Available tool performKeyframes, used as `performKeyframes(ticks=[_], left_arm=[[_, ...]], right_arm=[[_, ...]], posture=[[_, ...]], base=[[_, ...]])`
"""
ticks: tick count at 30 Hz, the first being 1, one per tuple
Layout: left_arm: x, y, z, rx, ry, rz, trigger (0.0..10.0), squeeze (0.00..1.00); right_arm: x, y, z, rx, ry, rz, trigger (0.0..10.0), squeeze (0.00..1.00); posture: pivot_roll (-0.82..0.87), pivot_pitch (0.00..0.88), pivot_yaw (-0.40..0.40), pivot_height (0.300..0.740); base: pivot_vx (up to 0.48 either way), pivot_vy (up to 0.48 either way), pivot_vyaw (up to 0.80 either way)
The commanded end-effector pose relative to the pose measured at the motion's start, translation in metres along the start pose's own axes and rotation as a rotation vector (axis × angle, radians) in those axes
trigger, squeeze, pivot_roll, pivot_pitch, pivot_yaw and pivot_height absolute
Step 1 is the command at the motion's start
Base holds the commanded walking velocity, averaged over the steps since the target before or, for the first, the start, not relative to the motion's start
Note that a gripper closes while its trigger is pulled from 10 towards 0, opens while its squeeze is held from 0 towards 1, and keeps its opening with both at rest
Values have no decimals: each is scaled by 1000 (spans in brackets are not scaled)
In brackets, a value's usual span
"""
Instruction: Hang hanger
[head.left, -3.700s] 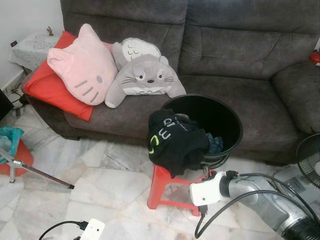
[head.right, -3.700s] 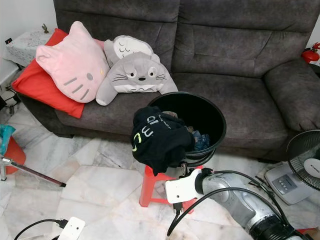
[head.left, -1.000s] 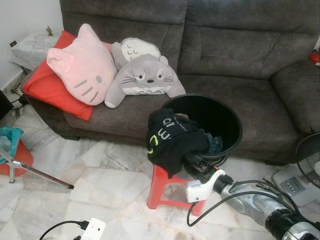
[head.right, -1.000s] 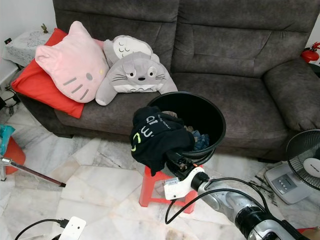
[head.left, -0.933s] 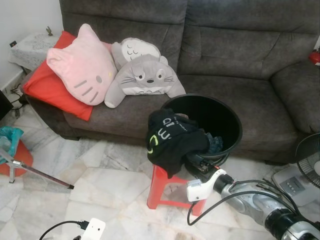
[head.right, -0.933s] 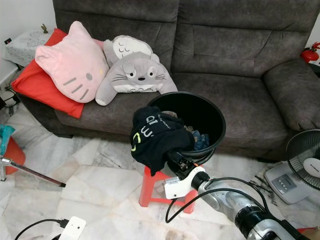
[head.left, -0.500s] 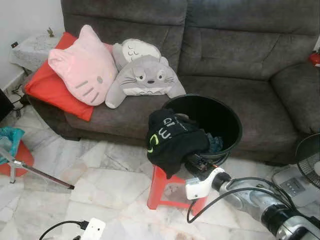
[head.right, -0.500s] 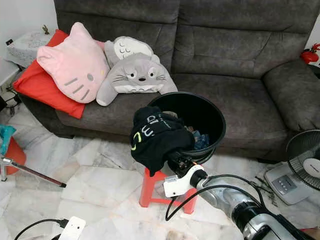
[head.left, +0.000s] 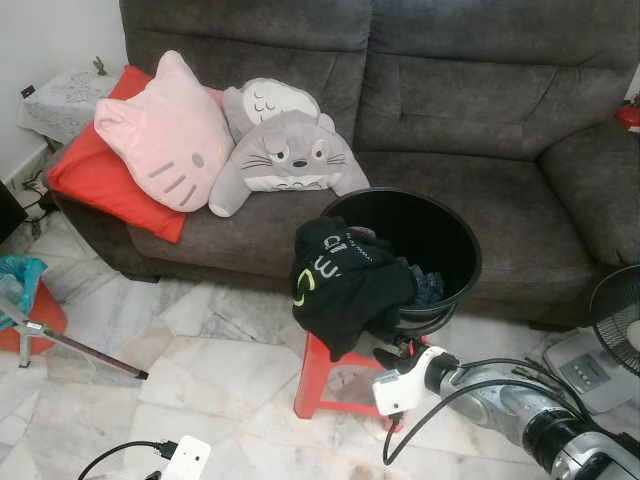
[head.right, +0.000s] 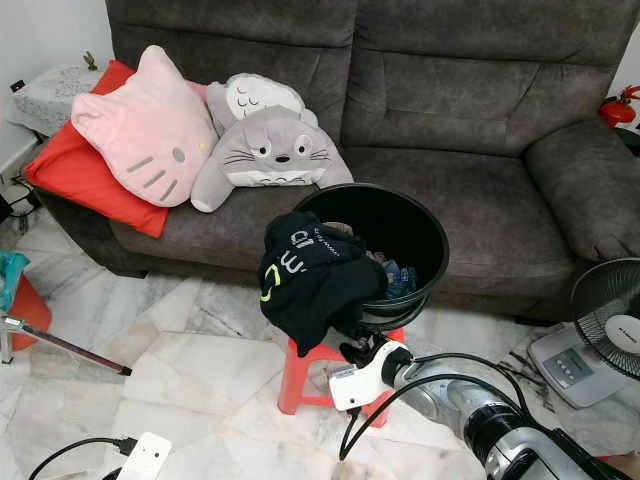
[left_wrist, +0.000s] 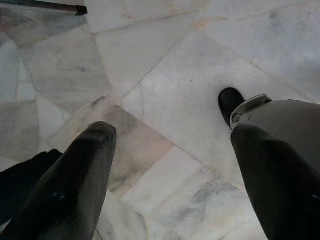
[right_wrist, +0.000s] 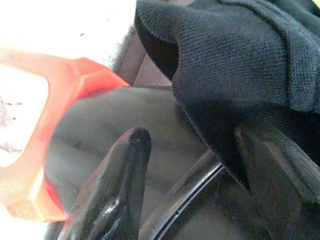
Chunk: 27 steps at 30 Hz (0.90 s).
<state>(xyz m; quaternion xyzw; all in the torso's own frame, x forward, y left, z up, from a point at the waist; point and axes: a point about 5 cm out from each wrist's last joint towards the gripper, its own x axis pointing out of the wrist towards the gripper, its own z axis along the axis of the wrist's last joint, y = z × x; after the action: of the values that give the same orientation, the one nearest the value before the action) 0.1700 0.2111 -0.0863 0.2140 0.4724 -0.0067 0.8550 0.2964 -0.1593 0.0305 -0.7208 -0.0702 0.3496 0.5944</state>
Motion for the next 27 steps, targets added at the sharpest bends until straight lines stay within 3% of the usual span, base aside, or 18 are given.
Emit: performKeyframes(ticks=[1,6,17,27], left_arm=[[0,-2,-1,3,4,2,10000,0],[0,-3,-1,1,4,7,10000,0],[-1,-3,-3,2,12,9,10000,0],[-1,-2,-4,6,16,13,10000,0]], right_arm=[[-1,-4,-5,-25,7,-3,10000,0],[-2,-13,-13,-116,10,-40,10000,0],[-4,-14,-10,-181,-63,-46,10000,0],[-1,-31,-5,-234,-131,-111,10000,0]], posture=[[53,54,-43,736],[48,54,-44,736],[47,56,-43,736],[46,65,-42,736]], base=[[0,0,0],[0,0,0],[0,0,0],[0,0,0]])
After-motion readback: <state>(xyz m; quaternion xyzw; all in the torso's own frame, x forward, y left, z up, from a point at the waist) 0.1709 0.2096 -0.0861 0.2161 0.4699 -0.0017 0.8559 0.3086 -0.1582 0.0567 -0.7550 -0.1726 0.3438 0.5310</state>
